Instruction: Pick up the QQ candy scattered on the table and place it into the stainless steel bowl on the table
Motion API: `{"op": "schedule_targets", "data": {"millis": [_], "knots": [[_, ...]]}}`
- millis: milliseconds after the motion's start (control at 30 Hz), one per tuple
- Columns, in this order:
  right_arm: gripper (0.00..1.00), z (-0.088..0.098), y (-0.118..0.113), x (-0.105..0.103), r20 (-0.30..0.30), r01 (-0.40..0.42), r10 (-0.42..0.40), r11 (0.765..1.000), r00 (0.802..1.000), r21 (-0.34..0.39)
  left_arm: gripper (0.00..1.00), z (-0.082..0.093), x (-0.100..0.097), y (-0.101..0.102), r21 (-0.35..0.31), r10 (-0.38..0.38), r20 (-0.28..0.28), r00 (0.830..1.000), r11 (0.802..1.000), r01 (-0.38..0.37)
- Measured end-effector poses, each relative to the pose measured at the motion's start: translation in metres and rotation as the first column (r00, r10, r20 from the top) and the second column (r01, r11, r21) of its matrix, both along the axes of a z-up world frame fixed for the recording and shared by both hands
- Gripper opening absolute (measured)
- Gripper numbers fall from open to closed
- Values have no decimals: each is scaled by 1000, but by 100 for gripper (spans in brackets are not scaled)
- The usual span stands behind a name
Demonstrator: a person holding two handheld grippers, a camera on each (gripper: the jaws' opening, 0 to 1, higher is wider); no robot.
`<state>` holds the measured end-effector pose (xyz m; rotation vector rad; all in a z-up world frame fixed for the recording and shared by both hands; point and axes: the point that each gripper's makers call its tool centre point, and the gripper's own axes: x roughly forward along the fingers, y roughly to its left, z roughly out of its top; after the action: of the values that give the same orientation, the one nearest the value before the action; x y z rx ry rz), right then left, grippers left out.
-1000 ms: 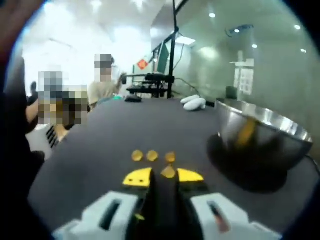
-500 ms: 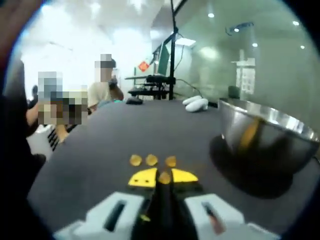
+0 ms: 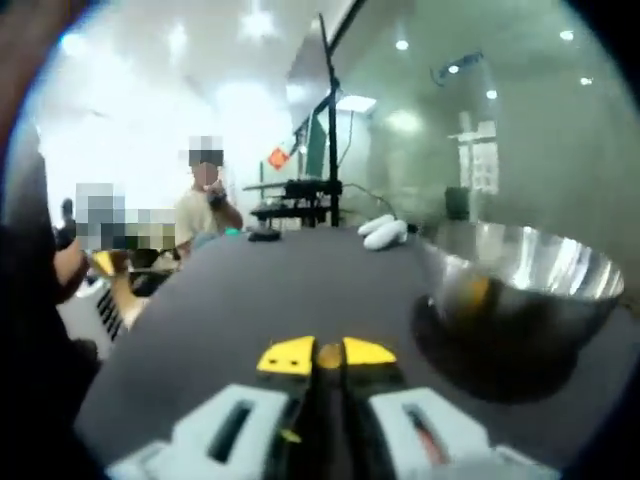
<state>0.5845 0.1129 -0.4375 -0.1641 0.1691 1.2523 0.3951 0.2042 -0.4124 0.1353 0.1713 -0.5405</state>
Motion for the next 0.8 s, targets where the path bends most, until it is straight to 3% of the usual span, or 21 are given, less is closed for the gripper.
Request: {"op": "schedule_targets", "data": {"millis": [433, 700, 800], "knots": [[10, 46, -26, 18, 80, 152, -160, 984, 984, 98, 42, -2, 1, -9, 0, -21, 0, 1000, 1000, 21], [10, 80, -41, 61, 166, 303, -325, 942, 931, 147, 42, -1, -1, -9, -3, -22, 6, 1000, 1000, 22], [10, 86, -42, 80, 154, 344, -367, 926, 917, 155, 42, -2, -2, -7, -4, -17, 2, 1000, 1000, 17]]}}
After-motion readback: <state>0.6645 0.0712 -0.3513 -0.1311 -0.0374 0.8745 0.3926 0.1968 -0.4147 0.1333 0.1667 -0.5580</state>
